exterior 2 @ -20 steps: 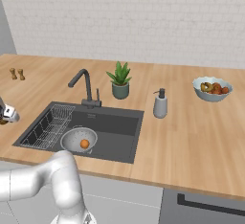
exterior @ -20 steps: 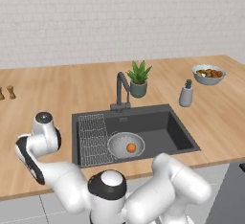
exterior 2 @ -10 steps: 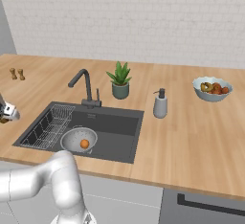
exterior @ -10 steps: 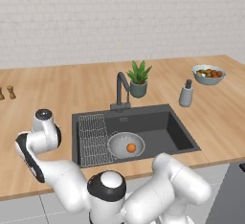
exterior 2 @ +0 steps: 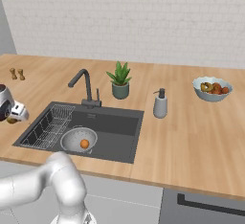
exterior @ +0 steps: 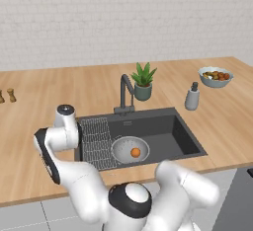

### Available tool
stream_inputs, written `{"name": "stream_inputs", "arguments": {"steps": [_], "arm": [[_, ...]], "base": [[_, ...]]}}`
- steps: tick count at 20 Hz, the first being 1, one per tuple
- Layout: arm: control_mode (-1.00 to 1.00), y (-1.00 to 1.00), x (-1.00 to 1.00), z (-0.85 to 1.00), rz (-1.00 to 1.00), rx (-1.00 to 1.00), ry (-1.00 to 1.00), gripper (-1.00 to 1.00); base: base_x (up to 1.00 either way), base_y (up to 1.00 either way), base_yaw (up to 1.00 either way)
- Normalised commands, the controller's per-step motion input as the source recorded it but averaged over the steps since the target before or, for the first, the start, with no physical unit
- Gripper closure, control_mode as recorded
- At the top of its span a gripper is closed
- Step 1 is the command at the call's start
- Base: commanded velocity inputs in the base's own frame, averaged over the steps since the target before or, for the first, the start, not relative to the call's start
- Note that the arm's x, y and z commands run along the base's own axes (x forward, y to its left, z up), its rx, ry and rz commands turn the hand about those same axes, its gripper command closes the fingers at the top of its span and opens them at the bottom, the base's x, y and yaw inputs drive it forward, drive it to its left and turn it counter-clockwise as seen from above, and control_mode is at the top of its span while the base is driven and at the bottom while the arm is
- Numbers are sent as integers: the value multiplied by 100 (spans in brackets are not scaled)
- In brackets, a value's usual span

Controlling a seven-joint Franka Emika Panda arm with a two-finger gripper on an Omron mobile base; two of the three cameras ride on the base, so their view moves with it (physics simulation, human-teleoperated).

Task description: Put the colander in the sink, put the apple, tangerine in the colander, and turn on the sink faucet and pour water over the colander.

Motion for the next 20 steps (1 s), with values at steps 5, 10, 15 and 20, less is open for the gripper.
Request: {"name": "stream_inputs", "arguments": {"steps": [5, 10, 15, 20], "arm": [[-100, -99, -47, 30, -5, 0, 0, 100], [-100, -94, -33, 16, -5, 0, 0, 100], [-100, -81, -15, 11, -9, 0, 0, 100], [-100, -72, 0, 2, -10, 0, 0, 100]], "base": [[0, 0, 0], [0, 0, 0], [0, 0, 0], [0, 0, 0]]}}
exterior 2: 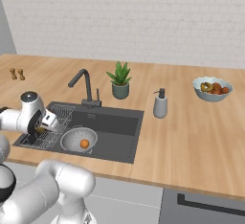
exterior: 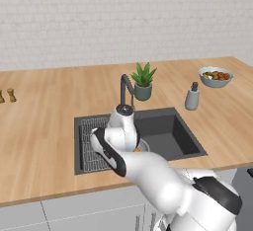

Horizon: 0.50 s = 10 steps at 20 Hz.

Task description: Put the colander in the sink, put the apple, tangerine in the colander, and turn on the sink faucet and pour water over the colander.

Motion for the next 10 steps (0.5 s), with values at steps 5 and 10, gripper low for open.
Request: {"name": "stream_inputs", "arguments": {"steps": [5, 10], "arm": [[-100, -73, 0, 0, -10, -1, 4, 100], [-100, -63, 1, 0, -9, -2, 4, 100]], "base": [[0, 0, 0], [0, 0, 0]]}}
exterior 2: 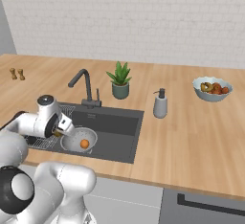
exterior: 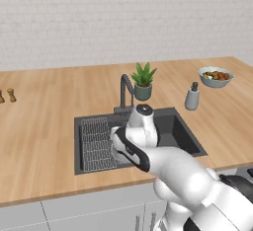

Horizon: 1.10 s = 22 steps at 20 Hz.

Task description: Put the colander in the sink, put the apple, tangerine in the colander, and turn on the sink faucet and pour water over the colander.

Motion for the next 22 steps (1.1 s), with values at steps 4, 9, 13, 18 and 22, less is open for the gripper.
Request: {"name": "stream_inputs", "arguments": {"steps": [4, 9, 13, 18, 22], "arm": [[-100, -47, 8, 0, -2, 0, 1, 100], [-100, -29, 16, -1, 0, 0, 0, 100], [-100, -15, 22, -15, 0, 0, 0, 100], [-100, -7, 44, -21, 0, 0, 0, 100], [-100, -4, 36, -35, 0, 0, 1, 100]], "base": [[0, 0, 0], [0, 0, 0], [0, 0, 0], [0, 0, 0], [0, 0, 0]]}}
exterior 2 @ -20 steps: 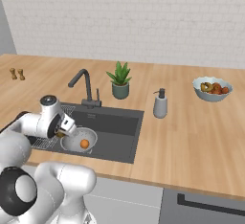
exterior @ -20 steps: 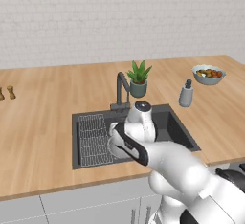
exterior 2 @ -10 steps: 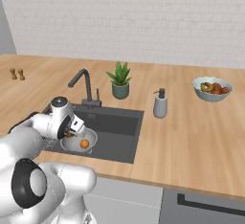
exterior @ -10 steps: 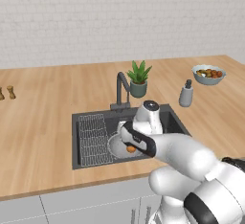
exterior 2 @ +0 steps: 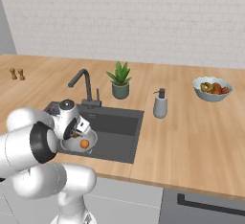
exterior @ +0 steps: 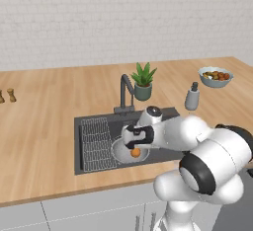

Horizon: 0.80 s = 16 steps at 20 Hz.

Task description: Put the colander in the sink, put the apple, tangerine in the colander, and turn on the sink faucet and pour water over the colander.

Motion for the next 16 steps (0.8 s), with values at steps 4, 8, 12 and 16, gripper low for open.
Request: {"name": "stream_inputs", "arguments": {"steps": [4, 8, 12, 16], "arm": [[-100, -5, 35, -28, 0, 0, 3, 100], [-100, -1, 18, -32, 0, 0, 4, 100], [-100, 0, 1, -24, 0, 0, 4, 100], [-100, 0, 1, -21, 0, 0, 1, 100]], "base": [[0, 0, 0], [0, 0, 0], [0, 0, 0], [0, 0, 0]]}}
